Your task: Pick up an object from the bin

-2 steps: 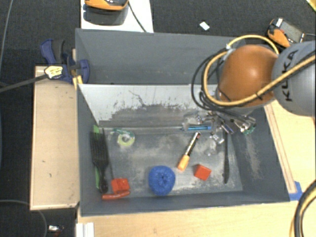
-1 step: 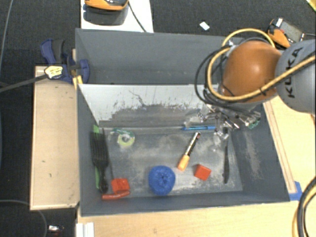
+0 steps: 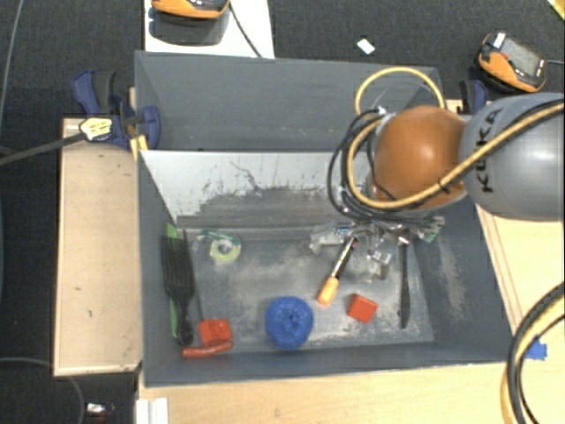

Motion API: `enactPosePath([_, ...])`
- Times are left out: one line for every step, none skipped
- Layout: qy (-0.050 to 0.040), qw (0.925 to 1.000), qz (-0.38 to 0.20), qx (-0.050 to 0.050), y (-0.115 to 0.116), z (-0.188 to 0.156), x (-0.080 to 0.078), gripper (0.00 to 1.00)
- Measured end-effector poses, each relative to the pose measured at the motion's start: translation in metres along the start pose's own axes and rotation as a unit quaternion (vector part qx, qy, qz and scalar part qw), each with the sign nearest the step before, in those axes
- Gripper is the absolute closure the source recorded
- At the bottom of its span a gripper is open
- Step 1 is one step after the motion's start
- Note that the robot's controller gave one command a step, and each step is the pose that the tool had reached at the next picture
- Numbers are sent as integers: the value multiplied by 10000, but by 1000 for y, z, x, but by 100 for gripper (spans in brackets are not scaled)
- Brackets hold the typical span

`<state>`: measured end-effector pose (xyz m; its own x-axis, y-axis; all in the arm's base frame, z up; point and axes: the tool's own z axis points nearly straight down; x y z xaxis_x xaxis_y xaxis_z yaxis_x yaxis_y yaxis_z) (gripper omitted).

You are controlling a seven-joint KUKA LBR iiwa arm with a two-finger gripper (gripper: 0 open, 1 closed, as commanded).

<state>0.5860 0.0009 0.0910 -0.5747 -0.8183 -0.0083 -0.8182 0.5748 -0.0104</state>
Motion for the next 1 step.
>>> enactPosePath([-7, 9960, -895, 7, 7, 20, -14, 100])
